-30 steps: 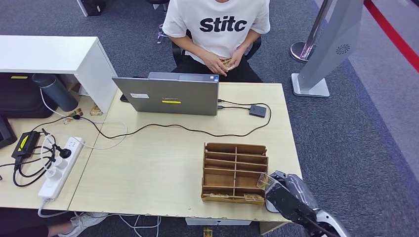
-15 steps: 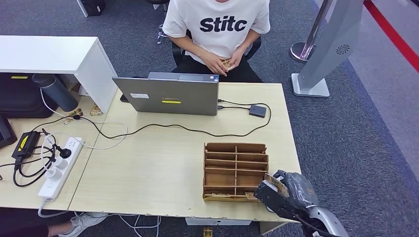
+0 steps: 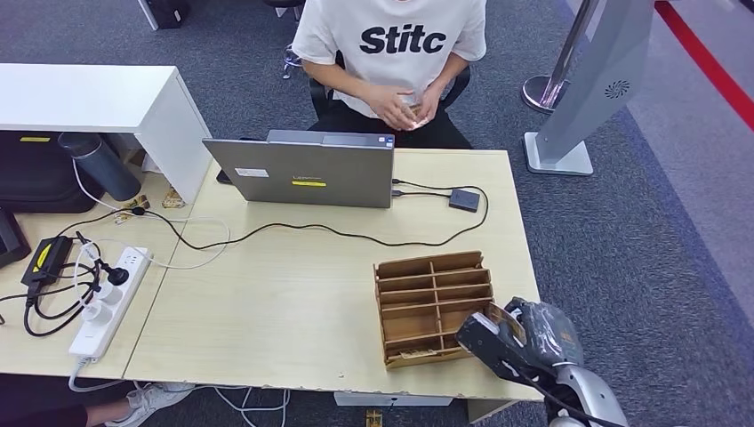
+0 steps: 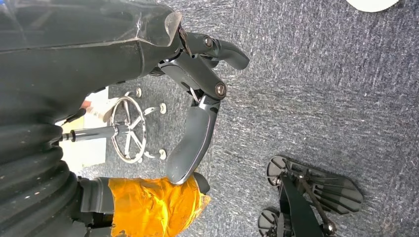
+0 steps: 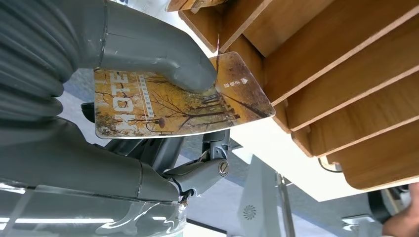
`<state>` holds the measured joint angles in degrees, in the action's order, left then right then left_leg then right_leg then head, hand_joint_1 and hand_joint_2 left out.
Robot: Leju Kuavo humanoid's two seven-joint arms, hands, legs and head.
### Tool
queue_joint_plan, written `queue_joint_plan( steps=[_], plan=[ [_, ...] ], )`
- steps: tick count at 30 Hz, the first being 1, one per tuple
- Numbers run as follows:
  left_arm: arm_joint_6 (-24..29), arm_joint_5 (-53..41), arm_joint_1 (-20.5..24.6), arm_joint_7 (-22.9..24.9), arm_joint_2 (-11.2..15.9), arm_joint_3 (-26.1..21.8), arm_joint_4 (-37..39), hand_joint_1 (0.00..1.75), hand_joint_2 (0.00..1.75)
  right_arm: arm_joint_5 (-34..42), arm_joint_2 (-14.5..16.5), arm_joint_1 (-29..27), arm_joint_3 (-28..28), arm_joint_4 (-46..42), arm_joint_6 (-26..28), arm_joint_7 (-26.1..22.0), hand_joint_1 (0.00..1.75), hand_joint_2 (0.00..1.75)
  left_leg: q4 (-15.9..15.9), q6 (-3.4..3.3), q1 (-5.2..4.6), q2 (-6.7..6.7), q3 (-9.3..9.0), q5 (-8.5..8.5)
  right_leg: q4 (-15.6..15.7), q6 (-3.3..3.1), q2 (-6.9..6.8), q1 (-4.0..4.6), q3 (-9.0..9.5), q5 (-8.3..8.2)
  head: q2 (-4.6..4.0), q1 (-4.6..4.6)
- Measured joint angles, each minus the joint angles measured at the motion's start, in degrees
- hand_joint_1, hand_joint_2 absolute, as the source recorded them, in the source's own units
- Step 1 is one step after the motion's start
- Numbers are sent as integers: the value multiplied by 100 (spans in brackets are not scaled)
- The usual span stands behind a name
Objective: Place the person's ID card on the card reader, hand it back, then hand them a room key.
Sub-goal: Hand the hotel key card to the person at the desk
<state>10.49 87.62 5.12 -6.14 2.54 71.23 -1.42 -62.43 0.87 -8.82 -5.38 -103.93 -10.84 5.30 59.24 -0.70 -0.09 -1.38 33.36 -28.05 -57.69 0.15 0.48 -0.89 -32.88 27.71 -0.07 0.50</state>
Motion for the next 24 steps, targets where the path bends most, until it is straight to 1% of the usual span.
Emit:
queue_joint_plan(
  steps=[6,11,14,18,20,24],
  plan=[
    [-2,0,0,0,2,1,0,0,175,332,120,0,178,-2,-114,-338,174,175,0,0,-1,0,0,0,0,0,0,0,-1,0,0,0],
    [-5,0,0,0,2,1,0,0,175,571,161,-1,247,-2,-175,-474,174,175,0,0,-1,0,0,0,0,0,0,2,-1,0,0,0],
    [-21,0,-1,0,4,1,0,0,175,980,162,-7,253,0,-244,-638,175,175,0,0,0,1,-1,0,0,-1,0,2,-1,0,0,0],
    [-62,0,-2,-2,8,1,0,0,175,1764,152,-29,253,6,-322,-924,175,175,0,0,0,1,0,0,0,-1,0,2,-1,0,0,0],
    [-71,0,-2,-3,9,2,0,0,175,1938,139,-38,253,9,-295,-938,175,175,0,0,0,1,0,0,0,0,1,2,-1,0,0,0],
    [-63,0,-2,-2,9,1,0,0,175,1863,112,-44,253,9,-177,-759,175,175,0,0,0,1,0,0,0,0,0,1,-1,0,0,-1]
  ],
)
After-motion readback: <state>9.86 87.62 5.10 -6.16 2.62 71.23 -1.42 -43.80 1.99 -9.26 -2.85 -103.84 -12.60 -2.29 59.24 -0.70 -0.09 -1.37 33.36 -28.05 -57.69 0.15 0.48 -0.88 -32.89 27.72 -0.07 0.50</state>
